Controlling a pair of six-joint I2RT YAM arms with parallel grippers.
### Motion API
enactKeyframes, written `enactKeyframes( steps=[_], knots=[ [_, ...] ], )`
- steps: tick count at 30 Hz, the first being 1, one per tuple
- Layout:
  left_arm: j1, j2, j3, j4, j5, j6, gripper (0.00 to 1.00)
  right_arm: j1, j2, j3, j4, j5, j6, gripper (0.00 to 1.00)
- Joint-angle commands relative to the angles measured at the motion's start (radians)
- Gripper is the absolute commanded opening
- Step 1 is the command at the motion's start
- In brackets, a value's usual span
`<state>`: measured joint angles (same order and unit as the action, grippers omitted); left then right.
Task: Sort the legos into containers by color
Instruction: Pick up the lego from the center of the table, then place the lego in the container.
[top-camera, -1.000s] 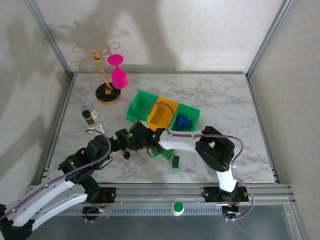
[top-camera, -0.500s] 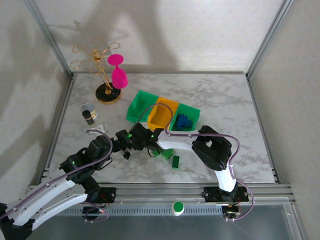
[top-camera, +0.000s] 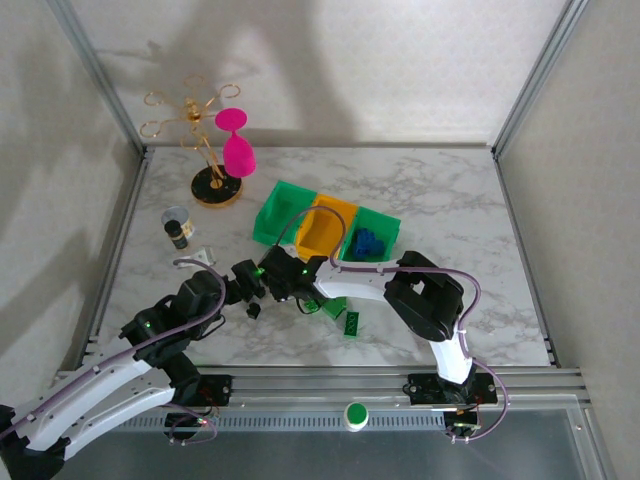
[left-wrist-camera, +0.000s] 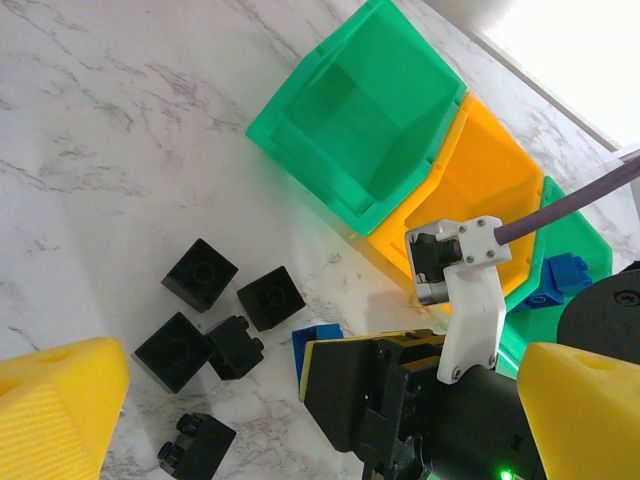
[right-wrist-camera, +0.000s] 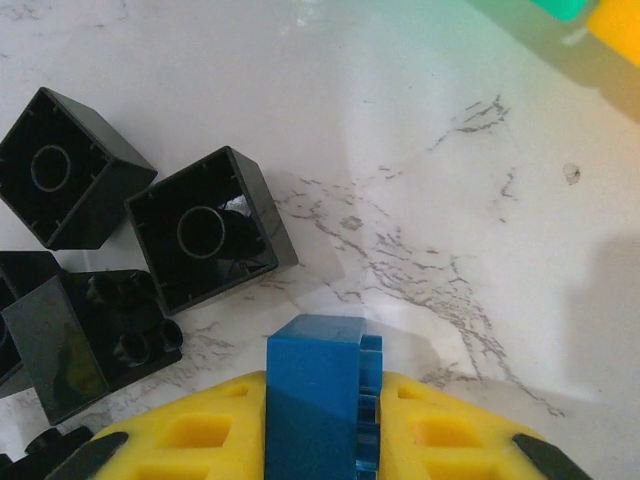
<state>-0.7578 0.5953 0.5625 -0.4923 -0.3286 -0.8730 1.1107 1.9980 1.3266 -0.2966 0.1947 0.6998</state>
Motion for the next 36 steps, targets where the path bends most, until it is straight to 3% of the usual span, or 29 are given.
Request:
enactKeyframes(
  steps=[1,14,25,36],
  knots=[
    [0.000,0.001,-0.003,0.054,0.019,-0.021,0.99,0.023,-0.041,0.000,-0.042,0.042,-0.003,0.24],
    [0.000,0.053,0.049,0.129,0.097,0.034,1.00,-0.024,-0.314,-0.110,-0.073,0.102,0.025,0.24],
    [-0.005,0.189,0.074,0.268,0.220,0.086,1.00,-0.166,-0.558,-0.255,-0.145,0.139,0.029,0.26],
    [-0.017,0.323,0.108,0.361,0.276,0.108,1.00,-0.316,-0.593,-0.359,-0.101,0.097,-0.022,0.27]
  ],
)
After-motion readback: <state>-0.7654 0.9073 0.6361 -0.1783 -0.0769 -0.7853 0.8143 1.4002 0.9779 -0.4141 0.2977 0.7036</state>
